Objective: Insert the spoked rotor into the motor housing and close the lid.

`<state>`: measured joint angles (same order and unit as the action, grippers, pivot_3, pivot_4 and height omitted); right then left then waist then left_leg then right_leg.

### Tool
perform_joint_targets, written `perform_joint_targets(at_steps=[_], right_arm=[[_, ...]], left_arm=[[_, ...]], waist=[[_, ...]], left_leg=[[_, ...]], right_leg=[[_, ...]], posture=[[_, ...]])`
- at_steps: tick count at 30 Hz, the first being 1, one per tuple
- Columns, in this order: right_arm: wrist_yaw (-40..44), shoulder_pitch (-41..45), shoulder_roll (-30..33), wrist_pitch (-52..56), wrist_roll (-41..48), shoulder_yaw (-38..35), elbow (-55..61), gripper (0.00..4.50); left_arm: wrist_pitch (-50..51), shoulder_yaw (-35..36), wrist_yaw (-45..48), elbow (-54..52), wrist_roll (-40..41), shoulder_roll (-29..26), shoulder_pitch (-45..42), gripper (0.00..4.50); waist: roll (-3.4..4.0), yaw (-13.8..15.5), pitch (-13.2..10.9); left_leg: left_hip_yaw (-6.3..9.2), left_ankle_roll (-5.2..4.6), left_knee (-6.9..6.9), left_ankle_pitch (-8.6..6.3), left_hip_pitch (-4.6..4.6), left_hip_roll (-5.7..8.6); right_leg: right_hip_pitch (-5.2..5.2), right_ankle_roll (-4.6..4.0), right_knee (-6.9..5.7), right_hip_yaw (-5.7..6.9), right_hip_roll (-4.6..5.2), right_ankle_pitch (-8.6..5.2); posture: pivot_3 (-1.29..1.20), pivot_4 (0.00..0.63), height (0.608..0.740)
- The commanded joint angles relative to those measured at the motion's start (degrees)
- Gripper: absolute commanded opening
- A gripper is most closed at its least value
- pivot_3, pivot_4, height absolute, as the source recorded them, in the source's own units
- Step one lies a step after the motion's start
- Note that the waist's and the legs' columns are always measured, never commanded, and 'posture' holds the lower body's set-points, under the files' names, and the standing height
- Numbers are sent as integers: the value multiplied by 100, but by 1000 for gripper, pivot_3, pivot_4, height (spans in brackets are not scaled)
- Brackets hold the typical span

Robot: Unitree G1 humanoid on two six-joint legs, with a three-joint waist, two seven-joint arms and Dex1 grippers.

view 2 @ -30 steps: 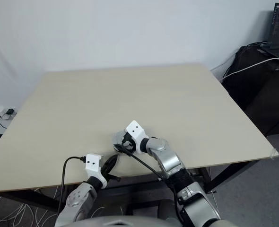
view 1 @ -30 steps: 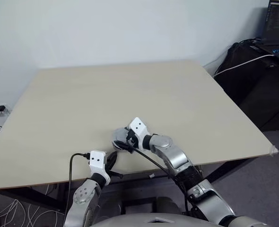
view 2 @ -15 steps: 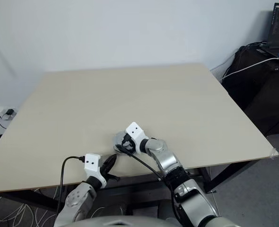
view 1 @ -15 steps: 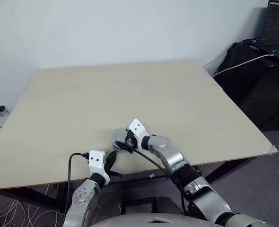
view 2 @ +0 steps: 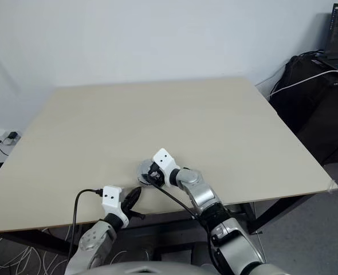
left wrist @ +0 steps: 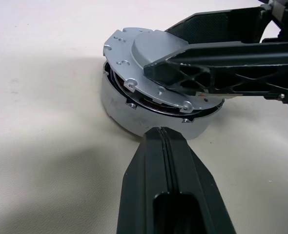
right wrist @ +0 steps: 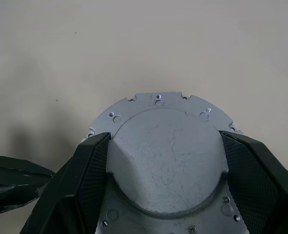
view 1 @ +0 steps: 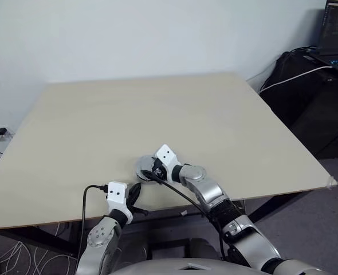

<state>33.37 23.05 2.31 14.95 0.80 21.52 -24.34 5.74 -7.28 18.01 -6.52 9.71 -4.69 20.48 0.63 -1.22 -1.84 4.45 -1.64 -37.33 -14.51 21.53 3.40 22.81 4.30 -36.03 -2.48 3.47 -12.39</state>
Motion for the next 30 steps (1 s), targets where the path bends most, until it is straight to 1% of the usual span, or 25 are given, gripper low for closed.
perform_joint_targets(at_steps=[1, 15, 30], right_arm=[[62, 50, 65, 36, -45, -40, 286, 3194], [-22, 116, 139, 176, -441, 173, 205, 3194], [-150, 387, 57, 1215, -583, 210, 242, 3194]], left_arm=[[-34, 15, 12, -253, 47, -14, -69, 0], [-38, -14, -7, -273, 34, 8, -31, 0], [-41, -20, -27, -261, 41, 21, -39, 0]], waist=[[0, 3, 0], [7, 5, 6], [38, 7, 37]], left_leg=[[0, -1, 0, 1, 0, 0], [0, 1, 0, 0, -5, 0], [0, 8, 0, -4, -13, 0]], right_leg=[[0, 0, 0, 0, 0, 0], [-5, 6, 0, 0, 0, -3], [-10, 9, -2, 0, 0, -5]], posture=[[0, 0, 740], [0, 0, 740], [0, 0, 740]])
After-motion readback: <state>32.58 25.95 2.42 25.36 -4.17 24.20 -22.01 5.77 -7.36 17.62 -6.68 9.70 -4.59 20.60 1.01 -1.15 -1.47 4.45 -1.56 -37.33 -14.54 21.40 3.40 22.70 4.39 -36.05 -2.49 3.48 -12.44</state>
